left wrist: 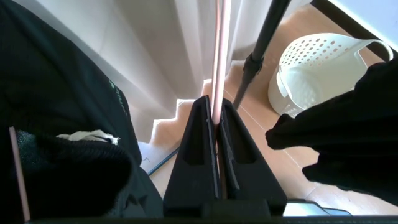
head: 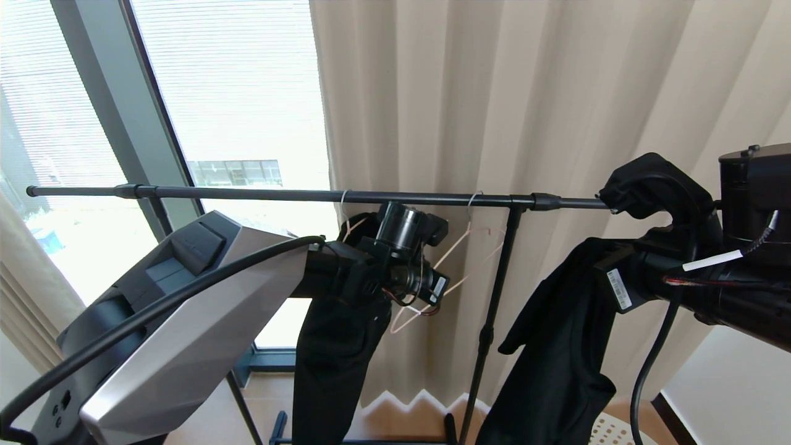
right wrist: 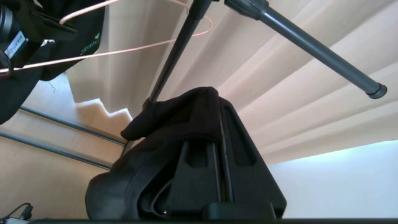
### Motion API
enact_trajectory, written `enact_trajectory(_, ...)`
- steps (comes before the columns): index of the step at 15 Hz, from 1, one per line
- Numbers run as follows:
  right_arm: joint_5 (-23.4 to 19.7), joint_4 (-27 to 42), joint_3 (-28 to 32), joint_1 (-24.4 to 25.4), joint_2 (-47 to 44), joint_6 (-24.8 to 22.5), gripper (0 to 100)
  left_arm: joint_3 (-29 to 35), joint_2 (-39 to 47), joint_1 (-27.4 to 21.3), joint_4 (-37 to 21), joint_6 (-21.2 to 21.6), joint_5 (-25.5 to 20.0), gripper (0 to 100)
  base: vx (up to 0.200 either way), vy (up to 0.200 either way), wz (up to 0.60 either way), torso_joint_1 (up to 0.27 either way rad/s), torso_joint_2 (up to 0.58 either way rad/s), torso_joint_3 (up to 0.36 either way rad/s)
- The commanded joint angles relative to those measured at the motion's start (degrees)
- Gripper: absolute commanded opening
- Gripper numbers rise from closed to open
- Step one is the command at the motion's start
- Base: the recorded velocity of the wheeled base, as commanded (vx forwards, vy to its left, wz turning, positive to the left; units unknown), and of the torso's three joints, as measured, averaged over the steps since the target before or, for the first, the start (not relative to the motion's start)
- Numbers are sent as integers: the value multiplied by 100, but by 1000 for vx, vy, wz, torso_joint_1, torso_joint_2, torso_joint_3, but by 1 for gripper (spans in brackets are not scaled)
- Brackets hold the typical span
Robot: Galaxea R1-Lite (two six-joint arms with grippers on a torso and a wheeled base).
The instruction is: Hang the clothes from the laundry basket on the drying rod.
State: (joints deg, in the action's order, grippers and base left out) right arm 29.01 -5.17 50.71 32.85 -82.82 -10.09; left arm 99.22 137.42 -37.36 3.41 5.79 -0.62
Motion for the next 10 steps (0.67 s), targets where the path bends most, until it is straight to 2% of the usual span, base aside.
enact_trajectory(1, -1, -2, 0, 2, -32, -1, 0, -87, -278, 36, 10, -34, 1, 0, 0, 0, 0, 0, 0, 0)
enact_trajectory(7, -1, -2, 0, 2, -6, -10, 0, -614, -875, 45, 37, -43, 1, 0, 0, 0, 0, 0, 0, 0)
enact_trajectory(10, -1, -2, -9, 2, 3, -10, 0, -1555, -1596, 45, 318, -52, 9, 0, 0, 0, 0, 0, 0, 0)
